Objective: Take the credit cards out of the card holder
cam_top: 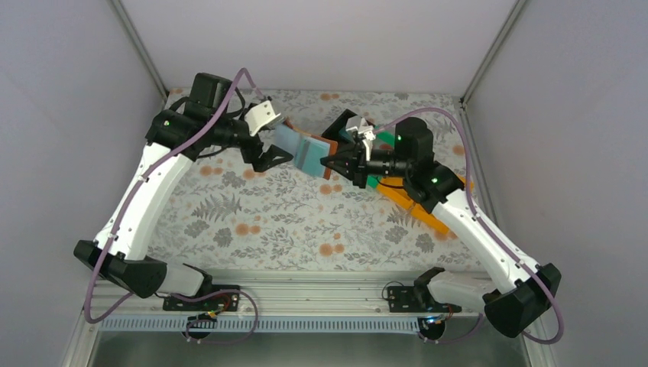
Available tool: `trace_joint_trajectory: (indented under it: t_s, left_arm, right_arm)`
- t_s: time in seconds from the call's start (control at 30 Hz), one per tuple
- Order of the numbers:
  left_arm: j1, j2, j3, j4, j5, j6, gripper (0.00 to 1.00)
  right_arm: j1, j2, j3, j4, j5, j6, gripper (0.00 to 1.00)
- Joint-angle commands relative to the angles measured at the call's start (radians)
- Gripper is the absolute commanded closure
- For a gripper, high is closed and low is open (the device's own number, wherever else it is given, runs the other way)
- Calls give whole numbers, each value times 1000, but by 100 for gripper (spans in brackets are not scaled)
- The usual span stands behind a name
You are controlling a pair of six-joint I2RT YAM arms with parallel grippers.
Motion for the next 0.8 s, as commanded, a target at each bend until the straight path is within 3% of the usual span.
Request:
trace_joint_trajectory:
  t_s: [0.0, 0.13, 0.33, 0.43, 0.47, 0.53, 0.73, 0.77]
  left_arm:
    - [36, -3, -12, -3, -105, 31, 0]
    - [78, -2, 3, -24, -86, 78, 0]
    - [85, 0, 24, -169, 151, 234, 0]
    - [86, -6, 3, -184, 201, 276, 3]
    - [86, -6, -9, -177, 202, 275, 8]
    - [85, -2, -25, -162, 212, 266, 26]
    - [86, 4, -26, -192, 288, 295, 95]
    - [85, 1, -30, -176, 288, 276, 97]
  right_arm:
    - [12, -30, 17, -11, -95, -56, 96]
    - [12, -21, 28, -25, -117, -80, 96]
    - [6, -7, 38, -51, -127, -114, 96]
    - [1, -2, 37, -50, -133, -124, 96]
    - [-2, 1, 36, -49, -135, -128, 96]
    - [-5, 9, 38, -48, -140, -132, 96]
    - [-18, -1, 38, -59, -83, -120, 92]
    - [-25, -10, 34, -58, -56, -110, 87]
